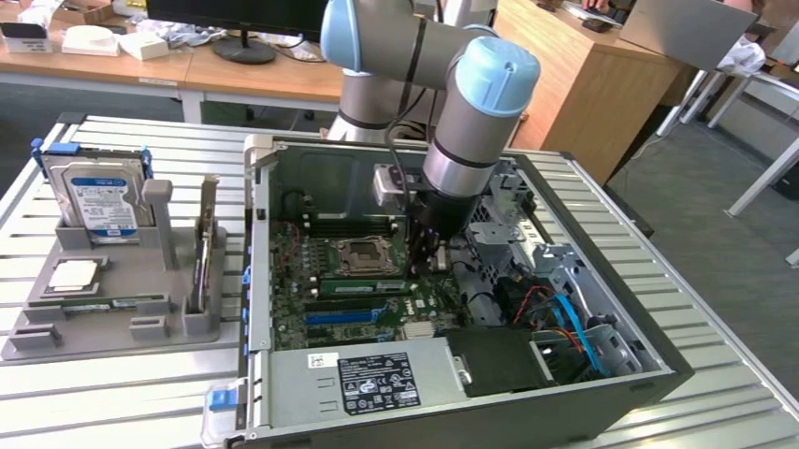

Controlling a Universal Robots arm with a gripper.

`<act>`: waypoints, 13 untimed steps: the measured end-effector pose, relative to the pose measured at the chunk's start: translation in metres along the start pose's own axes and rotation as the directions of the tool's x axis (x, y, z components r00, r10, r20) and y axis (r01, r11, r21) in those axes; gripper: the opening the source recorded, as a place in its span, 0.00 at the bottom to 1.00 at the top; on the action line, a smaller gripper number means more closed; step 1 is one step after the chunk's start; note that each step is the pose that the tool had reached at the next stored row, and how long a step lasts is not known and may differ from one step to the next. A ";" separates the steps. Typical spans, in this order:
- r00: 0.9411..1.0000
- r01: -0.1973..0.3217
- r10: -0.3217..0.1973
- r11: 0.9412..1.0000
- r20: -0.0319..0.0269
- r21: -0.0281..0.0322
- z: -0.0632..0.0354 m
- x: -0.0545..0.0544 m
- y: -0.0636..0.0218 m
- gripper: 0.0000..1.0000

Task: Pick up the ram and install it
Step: 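Press down the ram until it locks into place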

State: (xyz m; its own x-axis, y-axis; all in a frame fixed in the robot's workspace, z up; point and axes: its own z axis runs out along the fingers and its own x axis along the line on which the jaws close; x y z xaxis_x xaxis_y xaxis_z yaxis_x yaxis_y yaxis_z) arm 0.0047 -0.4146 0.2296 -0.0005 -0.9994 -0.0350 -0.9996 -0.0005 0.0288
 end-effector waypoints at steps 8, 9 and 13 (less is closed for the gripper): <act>1.000 0.000 0.000 1.000 0.000 0.000 -0.0156 -0.001 0.0004 0.10; 1.000 0.000 0.000 1.000 0.000 0.000 -0.0174 -0.001 0.0005 0.10; 1.000 0.000 0.000 1.000 0.000 0.000 -0.0240 -0.001 0.0007 0.10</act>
State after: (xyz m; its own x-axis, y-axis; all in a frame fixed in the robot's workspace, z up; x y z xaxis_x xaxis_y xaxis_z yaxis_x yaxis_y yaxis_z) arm 0.0047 -0.4146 0.2536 -0.0004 -0.9994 -0.0349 -0.9996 -0.0006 0.0288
